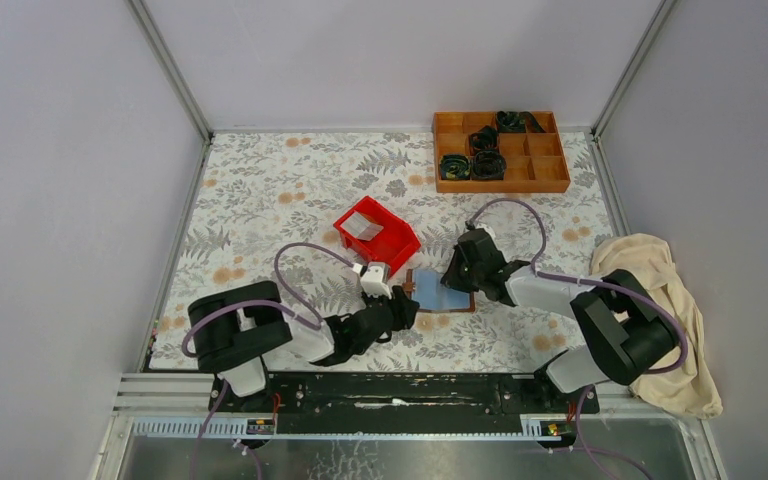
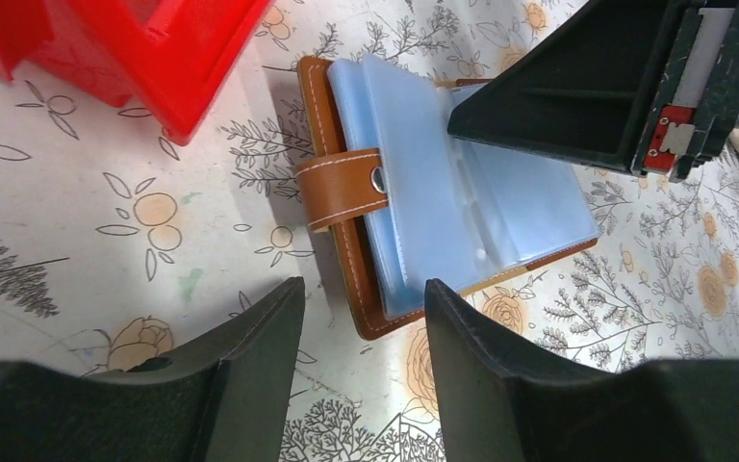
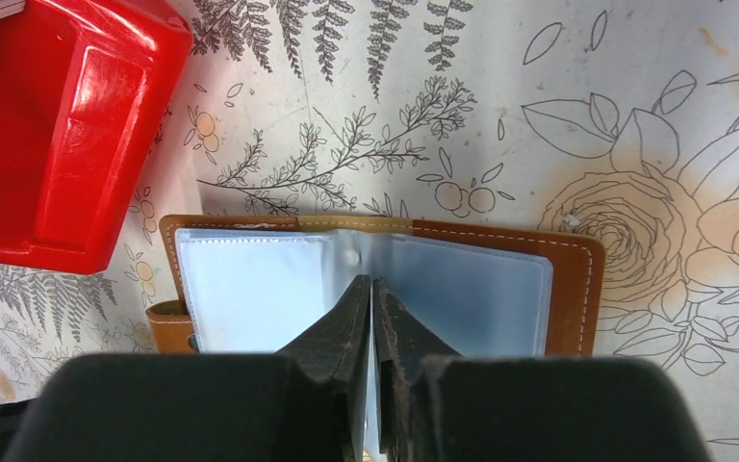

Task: Put the credit cards into the card holder
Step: Open the card holder at the center of the board.

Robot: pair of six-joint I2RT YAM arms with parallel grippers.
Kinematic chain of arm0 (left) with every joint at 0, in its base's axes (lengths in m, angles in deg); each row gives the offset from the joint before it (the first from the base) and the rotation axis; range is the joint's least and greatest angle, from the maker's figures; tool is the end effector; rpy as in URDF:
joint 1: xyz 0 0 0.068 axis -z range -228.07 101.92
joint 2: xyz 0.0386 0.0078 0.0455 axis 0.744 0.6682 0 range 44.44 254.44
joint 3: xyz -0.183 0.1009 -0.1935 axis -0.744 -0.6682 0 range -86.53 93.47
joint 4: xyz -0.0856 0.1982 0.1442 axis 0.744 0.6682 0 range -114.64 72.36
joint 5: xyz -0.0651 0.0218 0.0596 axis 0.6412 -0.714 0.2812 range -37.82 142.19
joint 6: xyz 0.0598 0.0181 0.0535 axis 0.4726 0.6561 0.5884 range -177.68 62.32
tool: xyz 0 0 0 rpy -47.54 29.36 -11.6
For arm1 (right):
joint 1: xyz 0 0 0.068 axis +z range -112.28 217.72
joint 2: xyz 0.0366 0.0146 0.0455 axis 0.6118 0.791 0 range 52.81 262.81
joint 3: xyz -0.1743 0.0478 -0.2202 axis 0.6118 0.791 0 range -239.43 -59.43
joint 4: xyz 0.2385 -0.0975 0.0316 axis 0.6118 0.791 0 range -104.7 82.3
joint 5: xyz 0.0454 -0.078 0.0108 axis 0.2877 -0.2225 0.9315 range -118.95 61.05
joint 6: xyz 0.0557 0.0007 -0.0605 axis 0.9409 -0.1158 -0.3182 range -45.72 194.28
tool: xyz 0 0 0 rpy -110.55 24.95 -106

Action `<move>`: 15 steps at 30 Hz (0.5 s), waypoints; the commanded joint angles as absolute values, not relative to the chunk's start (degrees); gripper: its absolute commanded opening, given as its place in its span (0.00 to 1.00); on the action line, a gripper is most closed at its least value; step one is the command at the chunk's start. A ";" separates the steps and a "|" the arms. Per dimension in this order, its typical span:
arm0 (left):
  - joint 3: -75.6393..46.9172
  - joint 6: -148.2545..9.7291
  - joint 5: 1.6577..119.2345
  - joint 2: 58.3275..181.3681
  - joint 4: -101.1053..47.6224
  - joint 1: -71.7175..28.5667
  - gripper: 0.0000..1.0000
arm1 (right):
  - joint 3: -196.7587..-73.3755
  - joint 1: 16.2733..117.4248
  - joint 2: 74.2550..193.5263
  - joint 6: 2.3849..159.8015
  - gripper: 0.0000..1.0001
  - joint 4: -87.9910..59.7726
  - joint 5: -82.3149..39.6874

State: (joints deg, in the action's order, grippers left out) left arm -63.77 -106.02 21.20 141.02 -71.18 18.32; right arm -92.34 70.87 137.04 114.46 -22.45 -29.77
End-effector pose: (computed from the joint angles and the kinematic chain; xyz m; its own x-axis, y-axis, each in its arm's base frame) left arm 0.1530 -0.2577 0.1094 -0.5720 -0.2906 -0.7670 0.2631 0.8207 -0.5072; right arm 0.2488 0.1612 0.1360 -0.7881 0.2558 -0.5599 -0.0389 0.8871 0.4599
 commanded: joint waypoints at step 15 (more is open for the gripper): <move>-59.16 -98.52 12.55 124.11 -53.47 18.94 0.58 | -98.05 71.96 137.89 108.91 0.18 -15.42 -31.16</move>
State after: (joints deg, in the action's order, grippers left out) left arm -61.58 -102.39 16.42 126.81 -57.30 18.69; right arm -96.23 71.35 139.75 111.60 -19.94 -29.42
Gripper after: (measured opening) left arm 0.580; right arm 0.156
